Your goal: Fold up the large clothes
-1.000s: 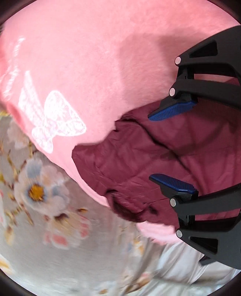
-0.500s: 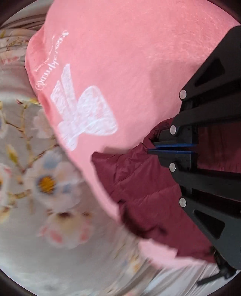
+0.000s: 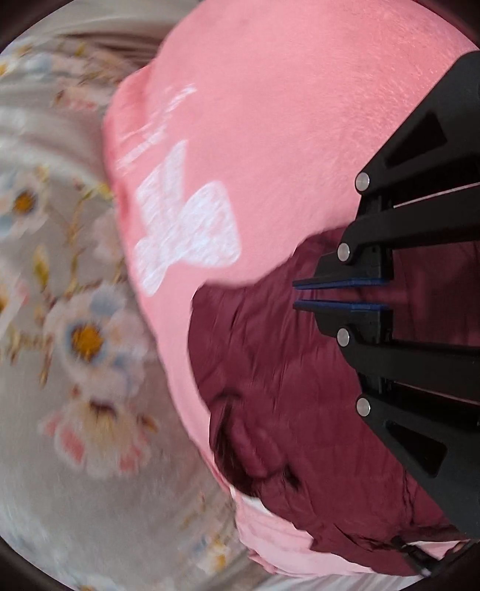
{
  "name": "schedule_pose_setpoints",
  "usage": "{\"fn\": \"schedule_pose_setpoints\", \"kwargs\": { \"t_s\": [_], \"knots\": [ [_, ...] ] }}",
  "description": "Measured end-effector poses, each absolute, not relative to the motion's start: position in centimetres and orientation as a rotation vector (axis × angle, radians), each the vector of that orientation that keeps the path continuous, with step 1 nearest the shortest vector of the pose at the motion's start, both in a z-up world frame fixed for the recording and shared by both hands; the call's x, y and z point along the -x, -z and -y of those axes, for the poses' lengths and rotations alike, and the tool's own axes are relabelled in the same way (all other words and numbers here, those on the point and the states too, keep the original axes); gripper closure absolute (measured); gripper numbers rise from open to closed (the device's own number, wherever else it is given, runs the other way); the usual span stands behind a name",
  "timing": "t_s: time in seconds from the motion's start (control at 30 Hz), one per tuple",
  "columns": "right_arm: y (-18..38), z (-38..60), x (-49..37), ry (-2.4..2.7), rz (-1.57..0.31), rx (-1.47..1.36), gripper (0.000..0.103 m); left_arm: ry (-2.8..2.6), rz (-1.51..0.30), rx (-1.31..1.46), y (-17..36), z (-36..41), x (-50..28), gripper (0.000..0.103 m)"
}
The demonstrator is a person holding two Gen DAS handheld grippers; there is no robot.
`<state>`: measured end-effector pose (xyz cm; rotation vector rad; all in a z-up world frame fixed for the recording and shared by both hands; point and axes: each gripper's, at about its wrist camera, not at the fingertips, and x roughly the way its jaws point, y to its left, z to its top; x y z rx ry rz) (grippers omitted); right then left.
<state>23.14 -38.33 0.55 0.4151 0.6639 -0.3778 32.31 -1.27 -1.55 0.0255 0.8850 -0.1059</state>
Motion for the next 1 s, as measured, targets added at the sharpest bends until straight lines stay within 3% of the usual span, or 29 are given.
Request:
{"fn": "schedule_pose_setpoints", "kwargs": {
  "t_s": [0.07,0.13,0.17,0.5,1.0],
  "knots": [
    [-1.1,36.0,-24.6,0.304,-0.669,-0.385,0.087,0.137,-0.861,0.008,-0.8,1.8,-32.5,0.086],
    [-0.7,33.1,-26.6,0.249,-0.69,-0.34,0.082,0.171,-0.85,0.023,-2.1,3.3,-33.0,0.068],
    [-0.4,32.1,-27.4,0.237,-0.701,-0.317,0.082,0.195,-0.848,0.026,-2.4,4.5,-33.5,0.067],
    [6.9,26.2,-30.4,0.162,-0.875,-0.21,0.082,0.213,-0.976,-0.039,6.1,10.7,-35.9,0.066],
    [7.1,25.4,-30.3,0.203,-0.863,-0.146,0.081,0.202,-0.89,-0.082,6.7,11.2,-34.7,0.06]
  ]
}}
